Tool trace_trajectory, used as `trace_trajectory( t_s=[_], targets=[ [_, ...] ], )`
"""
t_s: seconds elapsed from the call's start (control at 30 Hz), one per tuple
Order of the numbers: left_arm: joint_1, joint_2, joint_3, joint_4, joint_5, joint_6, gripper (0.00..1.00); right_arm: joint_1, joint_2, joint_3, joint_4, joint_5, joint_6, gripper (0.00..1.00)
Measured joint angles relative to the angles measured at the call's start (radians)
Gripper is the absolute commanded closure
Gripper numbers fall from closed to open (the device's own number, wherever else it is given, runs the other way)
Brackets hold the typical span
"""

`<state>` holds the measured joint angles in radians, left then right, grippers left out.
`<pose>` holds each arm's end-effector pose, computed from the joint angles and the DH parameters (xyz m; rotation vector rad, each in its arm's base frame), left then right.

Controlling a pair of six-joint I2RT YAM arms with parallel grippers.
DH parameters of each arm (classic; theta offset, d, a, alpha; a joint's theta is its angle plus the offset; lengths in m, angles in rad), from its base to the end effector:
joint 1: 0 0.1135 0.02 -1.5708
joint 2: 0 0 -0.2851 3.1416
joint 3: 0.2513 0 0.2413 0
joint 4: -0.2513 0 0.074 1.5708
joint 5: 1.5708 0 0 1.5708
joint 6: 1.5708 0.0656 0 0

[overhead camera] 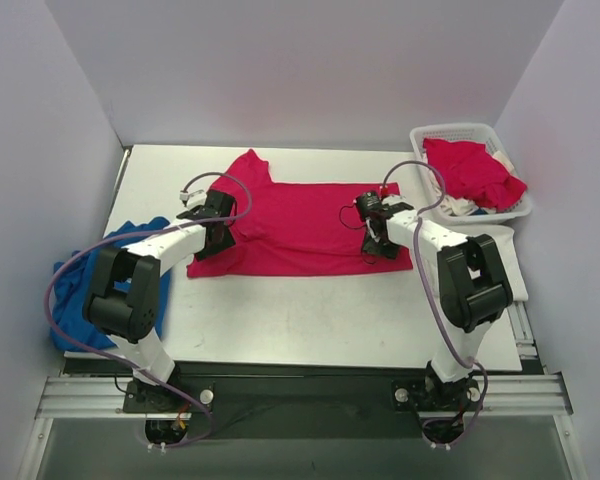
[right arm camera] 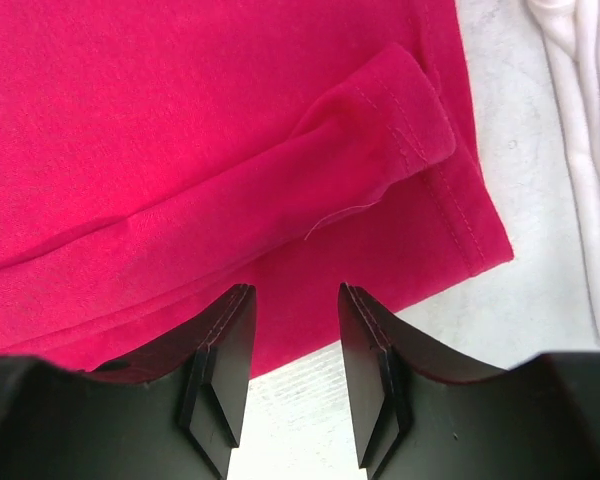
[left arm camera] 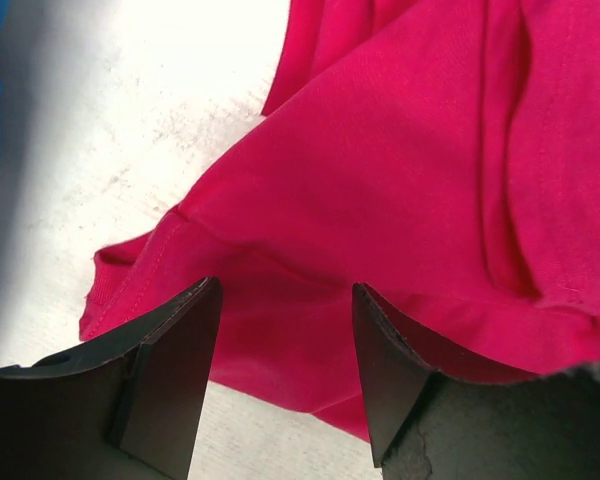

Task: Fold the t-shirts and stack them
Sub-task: Fold the flattened tshirt in 1/3 of the way

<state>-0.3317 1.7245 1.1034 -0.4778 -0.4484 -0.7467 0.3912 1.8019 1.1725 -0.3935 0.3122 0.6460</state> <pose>0.3394 -0.0868 0.1895 -0.6513 2.4260 0.1812 0.3596 0.1265 0.1855 0.4301 2.4820 0.0065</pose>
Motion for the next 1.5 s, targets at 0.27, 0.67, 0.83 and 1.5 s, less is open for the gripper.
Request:
trace_trajectory(
  t_s=[0.27, 0.67, 0.83, 1.5],
  targets=[
    [0.005, 0.031, -0.002, -0.055, -0.023, -0.043, 0.35, -0.006, 0.066, 0.040, -0.012, -0.012, 0.000, 0.66],
    [0.070, 0.049, -0.002, -0.114, -0.046, -0.077, 0.35, -0.038, 0.150, 0.147, -0.033, -0.018, -0.005, 0.67],
    [0.080, 0.075, 0.015, -0.125, -0.061, -0.084, 0.35, -0.071, 0.197, 0.236, -0.033, -0.014, -0.021, 0.67],
    [0.082, 0.088, 0.030, -0.130, -0.079, -0.079, 0.35, -0.169, 0.324, 0.477, -0.034, 0.048, -0.143, 0.68]
  ],
)
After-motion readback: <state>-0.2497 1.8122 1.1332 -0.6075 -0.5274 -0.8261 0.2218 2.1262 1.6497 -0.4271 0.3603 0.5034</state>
